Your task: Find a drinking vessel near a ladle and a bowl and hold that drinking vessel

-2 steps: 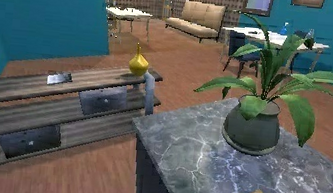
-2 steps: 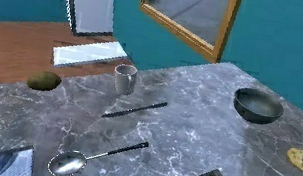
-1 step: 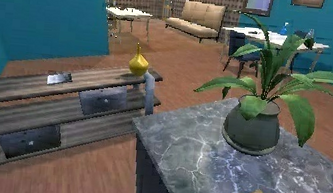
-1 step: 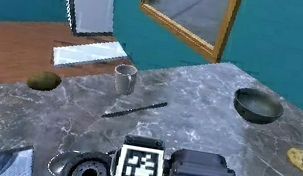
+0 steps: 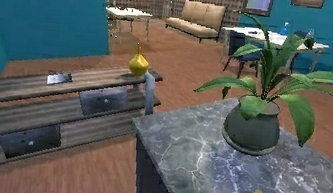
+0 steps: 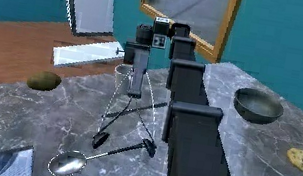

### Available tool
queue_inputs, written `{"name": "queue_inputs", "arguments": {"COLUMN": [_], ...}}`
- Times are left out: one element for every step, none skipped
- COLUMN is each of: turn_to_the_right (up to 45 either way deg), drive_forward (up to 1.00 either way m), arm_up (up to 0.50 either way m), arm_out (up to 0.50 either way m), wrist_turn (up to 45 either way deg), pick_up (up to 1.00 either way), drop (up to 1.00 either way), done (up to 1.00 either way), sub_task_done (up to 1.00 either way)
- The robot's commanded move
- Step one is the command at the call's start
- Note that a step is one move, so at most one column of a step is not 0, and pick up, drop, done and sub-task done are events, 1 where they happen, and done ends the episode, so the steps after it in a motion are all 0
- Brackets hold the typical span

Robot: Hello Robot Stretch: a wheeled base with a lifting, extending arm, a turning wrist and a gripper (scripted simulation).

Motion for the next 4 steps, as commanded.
{"name": "queue_inputs", "arguments": {"turn_to_the_right": [0.0, 0.0, 0.0, 0.0], "drive_forward": [0.0, 0.0, 0.0, 0.0], "arm_up": [0.0, 0.0, 0.0, 0.0], "arm_out": [0.0, 0.0, 0.0, 0.0], "wrist_turn": [45.0, 45.0, 45.0, 27.0], "pick_up": [0.0, 0.0, 0.0, 0.0], "drop": [0.0, 0.0, 0.0, 0.0], "done": [0.0, 0.0, 0.0, 0.0], "sub_task_done": [0.0, 0.0, 0.0, 0.0]}}
